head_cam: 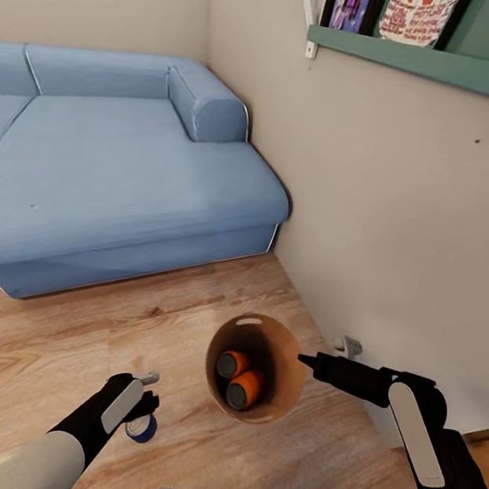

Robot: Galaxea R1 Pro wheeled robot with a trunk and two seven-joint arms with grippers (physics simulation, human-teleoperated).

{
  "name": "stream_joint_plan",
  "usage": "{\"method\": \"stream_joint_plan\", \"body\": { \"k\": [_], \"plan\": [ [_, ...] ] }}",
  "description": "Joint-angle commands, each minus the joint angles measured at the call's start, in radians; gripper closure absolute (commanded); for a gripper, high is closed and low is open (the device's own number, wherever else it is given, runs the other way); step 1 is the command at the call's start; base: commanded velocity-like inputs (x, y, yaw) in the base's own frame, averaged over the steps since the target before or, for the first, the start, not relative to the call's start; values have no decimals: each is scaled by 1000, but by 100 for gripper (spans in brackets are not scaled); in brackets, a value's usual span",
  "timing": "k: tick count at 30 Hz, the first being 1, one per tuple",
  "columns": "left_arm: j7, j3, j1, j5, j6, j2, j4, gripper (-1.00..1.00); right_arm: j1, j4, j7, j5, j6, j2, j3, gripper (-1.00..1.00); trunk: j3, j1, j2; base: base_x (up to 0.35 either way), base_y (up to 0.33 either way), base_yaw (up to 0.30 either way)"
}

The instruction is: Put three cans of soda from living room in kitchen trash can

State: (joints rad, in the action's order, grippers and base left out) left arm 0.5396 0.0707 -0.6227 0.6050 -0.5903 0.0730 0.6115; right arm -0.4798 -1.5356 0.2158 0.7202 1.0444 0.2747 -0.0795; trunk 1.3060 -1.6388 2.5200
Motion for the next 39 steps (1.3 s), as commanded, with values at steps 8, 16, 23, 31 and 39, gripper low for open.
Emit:
{"method": "stream_joint_plan", "body": {
  "k": [8, 16, 23, 31, 39],
  "plan": [
    [-4, -1, -46, -2, -2, 9, 2, -100, -1, -3, 4, 42, 3, 1, 0, 100, 31, -3, 2, 0, 0, 0],
    [-4, -1, -49, -3, -2, 5, -3, -100, -2, -5, 4, 44, 3, 8, 0, 100, 62, -7, 4, 0, 0, 0],
    [-4, 0, -49, -4, -2, 5, -4, -100, -2, -9, 4, 44, 3, 9, 0, 100, 89, -10, 5, 0, 0, 0],
    [-7, 31, -50, -2, -2, 14, 4, -100, -1, -9, 4, 44, 3, 9, 0, 100, 108, -12, 7, 0, 0, 0],
    [-4, 59, -49, -3, 2, 9, 7, -100, 0, -9, 4, 44, 3, 9, 0, 100, 108, -12, 7, 0, 0, 0]
  ]
}}
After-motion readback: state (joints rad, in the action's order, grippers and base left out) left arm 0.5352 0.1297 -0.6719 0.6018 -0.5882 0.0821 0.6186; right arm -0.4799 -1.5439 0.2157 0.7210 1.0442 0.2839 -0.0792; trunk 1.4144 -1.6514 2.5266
